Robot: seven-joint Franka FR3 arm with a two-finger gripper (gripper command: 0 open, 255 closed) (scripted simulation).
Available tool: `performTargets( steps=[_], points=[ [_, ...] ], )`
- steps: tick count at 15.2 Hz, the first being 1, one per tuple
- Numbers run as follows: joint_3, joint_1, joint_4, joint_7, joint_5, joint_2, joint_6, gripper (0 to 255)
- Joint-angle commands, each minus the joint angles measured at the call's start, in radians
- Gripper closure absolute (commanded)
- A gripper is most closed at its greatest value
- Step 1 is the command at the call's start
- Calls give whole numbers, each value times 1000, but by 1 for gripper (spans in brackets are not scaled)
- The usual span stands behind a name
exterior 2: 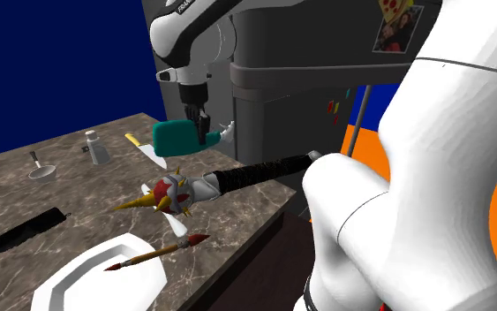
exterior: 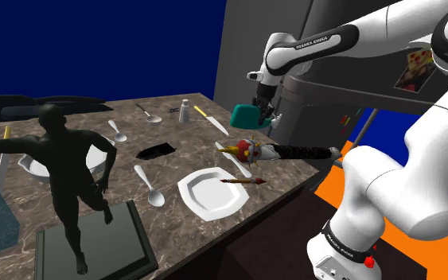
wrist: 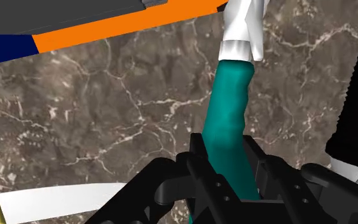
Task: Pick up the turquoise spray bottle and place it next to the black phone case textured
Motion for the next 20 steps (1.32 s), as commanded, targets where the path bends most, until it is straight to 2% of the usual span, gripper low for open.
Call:
performTargets(
  steps=[1, 4, 6, 8, 11, 15, 20],
  points=[
    [-33, 66, 36, -10, 75, 75, 10, 255],
    [-88, 153, 101, -65, 233, 226, 12, 255],
    [-93, 166, 154, -121, 366, 351, -3, 255],
    [-46, 128, 213, -153, 467, 452, -28, 255],
    [31, 67, 312, -163, 569, 566, -71, 255],
    [117, -6, 462, -144, 665, 696, -134, 255],
    [208, -98, 689, -91, 753, 850, -225, 255]
  ],
)
